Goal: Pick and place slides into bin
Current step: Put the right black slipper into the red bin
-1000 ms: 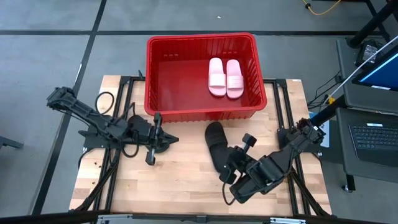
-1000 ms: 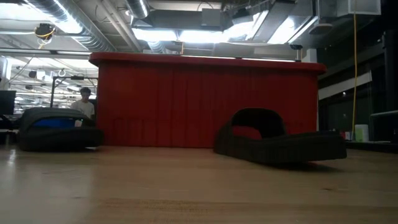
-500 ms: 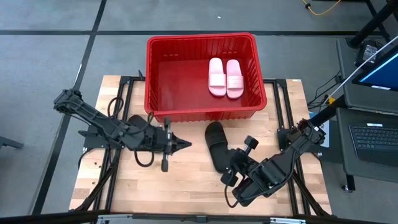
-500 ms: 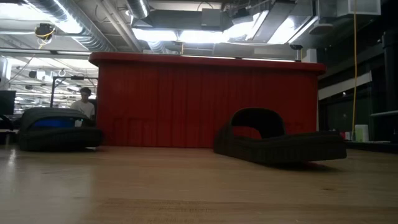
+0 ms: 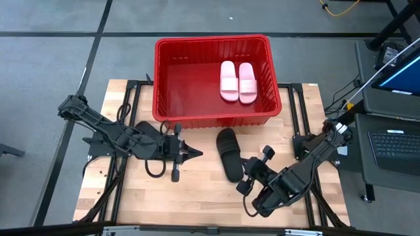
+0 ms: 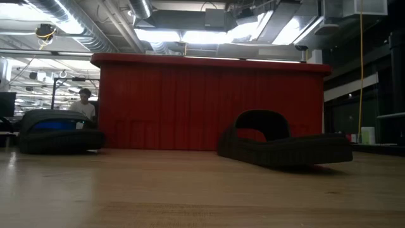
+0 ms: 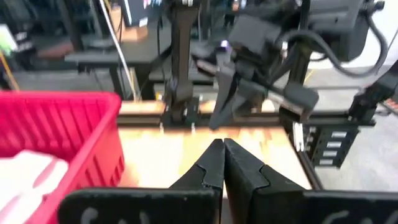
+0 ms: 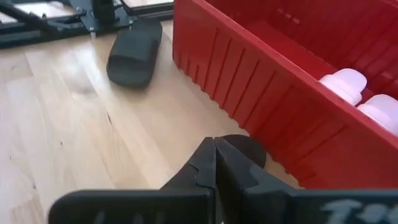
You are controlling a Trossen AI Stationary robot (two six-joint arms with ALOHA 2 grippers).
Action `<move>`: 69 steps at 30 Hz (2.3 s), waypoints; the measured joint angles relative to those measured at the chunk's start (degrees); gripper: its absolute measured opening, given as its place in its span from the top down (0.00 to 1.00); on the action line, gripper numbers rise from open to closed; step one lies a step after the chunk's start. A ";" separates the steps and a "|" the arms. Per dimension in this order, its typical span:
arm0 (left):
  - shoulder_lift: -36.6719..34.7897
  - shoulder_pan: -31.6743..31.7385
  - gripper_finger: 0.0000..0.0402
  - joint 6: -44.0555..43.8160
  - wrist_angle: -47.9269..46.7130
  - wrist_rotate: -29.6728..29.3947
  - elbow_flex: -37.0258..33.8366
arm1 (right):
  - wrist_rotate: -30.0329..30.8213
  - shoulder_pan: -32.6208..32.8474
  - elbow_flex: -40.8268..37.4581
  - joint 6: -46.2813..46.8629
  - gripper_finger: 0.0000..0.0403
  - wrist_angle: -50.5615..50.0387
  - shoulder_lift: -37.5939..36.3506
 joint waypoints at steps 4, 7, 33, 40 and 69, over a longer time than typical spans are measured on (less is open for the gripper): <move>-0.26 0.00 1.00 -6.13 -6.24 -0.04 0.00 | 2.07 0.00 -6.00 0.07 0.99 3.12 -3.17; -0.55 0.02 1.00 -10.20 -9.83 -0.28 0.00 | 2.48 -0.11 -9.87 0.73 0.99 4.33 -5.48; -3.19 0.70 0.99 -20.88 -21.24 1.85 0.00 | 2.62 -3.23 -21.69 0.57 0.99 11.69 -10.08; 2.09 2.72 0.99 -14.29 -13.34 3.15 0.00 | 2.39 -3.45 -21.69 -0.13 0.99 8.63 -10.67; 12.20 14.84 0.92 -7.29 -1.92 11.08 0.02 | 1.89 -3.45 -21.67 -0.79 0.99 1.06 -14.91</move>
